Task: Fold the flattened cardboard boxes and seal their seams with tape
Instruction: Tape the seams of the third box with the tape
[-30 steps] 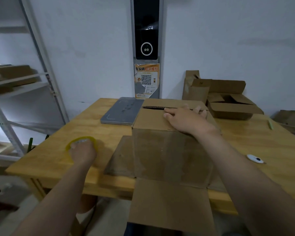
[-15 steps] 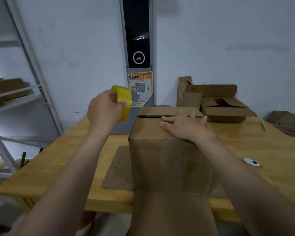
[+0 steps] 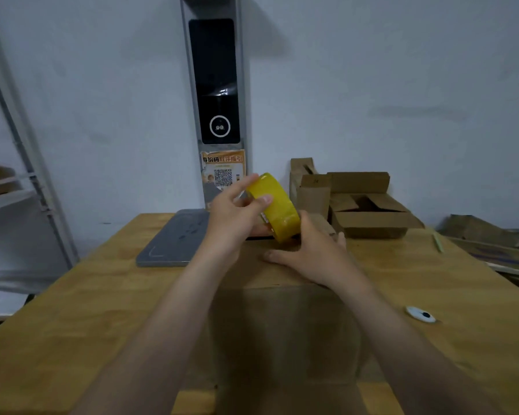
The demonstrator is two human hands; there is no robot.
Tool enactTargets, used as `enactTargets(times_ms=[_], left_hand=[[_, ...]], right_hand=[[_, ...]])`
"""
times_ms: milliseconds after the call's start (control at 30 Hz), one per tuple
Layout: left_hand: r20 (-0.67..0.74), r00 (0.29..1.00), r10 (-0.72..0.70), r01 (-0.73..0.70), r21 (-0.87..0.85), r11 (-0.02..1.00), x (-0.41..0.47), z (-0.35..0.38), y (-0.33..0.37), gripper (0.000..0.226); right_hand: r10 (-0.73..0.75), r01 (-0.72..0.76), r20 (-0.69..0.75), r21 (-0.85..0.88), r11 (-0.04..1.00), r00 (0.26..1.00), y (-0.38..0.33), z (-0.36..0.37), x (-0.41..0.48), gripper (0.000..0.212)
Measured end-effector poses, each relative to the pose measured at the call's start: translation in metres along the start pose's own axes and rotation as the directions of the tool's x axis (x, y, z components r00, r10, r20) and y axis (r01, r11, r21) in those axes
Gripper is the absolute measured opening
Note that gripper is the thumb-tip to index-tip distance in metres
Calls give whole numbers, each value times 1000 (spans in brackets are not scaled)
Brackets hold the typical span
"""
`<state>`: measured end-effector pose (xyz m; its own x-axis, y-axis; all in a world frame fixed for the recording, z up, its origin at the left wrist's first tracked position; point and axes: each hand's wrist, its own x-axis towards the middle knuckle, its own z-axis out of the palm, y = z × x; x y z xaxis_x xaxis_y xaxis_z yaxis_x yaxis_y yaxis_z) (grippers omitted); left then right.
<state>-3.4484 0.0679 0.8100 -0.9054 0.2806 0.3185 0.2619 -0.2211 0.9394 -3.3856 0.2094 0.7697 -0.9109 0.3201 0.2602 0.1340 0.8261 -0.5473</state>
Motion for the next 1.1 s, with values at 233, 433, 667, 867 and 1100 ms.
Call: enactTargets(times_ms=[233,433,667,867,1100], left_hand=[[-65,997,41,-38,43,998,9,-6,-25,39],[-13,994,109,-107,119,987,17,-13,-40,47],[-4,997,-74,74,-8,997,26,-23,-46,49],[-77,991,-107,108,1,994,24,-21,-45,24],[-147,982,-118,92,-168,981,27,-27,-51,39]], right_hand=[[-24,27,-35,85,996,999,6,2,10,53],[-76,80,-69,62,995,995,9,1,12,44],[-158,160,-26,227,961,987,4,-9,28,48],[-209,232,-102,359,904,973,-24,-41,40,26],[-201,187,-3,381,905,980,-42,-42,50,36]])
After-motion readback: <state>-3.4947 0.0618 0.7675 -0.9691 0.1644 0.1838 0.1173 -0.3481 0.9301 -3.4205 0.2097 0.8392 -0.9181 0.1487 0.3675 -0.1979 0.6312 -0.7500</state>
